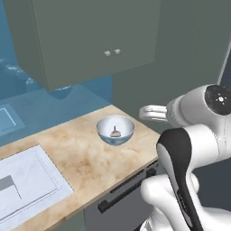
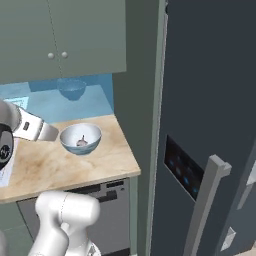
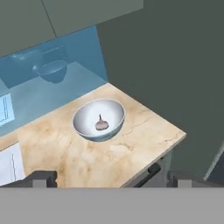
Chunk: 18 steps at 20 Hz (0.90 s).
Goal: Take the squash, garlic, and chicken drumstick from the freezer and place them in the bowl on the counter.
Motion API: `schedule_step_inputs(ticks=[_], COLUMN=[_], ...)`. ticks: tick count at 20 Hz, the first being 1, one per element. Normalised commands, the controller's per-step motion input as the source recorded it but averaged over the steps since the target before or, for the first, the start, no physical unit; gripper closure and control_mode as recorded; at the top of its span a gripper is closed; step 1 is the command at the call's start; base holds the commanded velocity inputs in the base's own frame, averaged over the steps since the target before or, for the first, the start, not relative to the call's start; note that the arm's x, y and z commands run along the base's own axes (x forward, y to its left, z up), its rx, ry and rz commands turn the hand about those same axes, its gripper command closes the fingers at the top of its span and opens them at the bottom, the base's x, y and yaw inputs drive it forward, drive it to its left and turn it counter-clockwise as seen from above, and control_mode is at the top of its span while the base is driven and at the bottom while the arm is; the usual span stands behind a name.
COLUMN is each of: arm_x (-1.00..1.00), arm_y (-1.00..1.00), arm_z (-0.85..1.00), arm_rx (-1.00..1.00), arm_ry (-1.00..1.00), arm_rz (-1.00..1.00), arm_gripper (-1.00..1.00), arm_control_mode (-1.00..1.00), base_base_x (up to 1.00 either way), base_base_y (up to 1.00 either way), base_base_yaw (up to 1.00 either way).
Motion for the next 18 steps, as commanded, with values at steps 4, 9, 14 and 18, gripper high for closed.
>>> schedule_step_inputs(ticks=[4,9,14,18], arm_x=[0.00,0.00,0.00,0.00], arm_y=[0.00,0.00,0.00,0.00], arm_z=[0.00,0.00,0.00,0.00], arm_rx=[0.00,0.00,0.00,0.00], arm_ry=[0.00,0.00,0.00,0.00], arm_rz=[0.00,0.00,0.00,0.00], arm_gripper=[-1.00,-1.00,-1.00,-1.00], arm_control_mode=[1.00,1.00,1.00,1.00], base_base_x=[-1.00,-1.00,-1.00,-0.46], base_base_y=[-0.04,-0.11,-0.86,-1.00], base_base_yaw=[0.00,0.00,0.00,0.03])
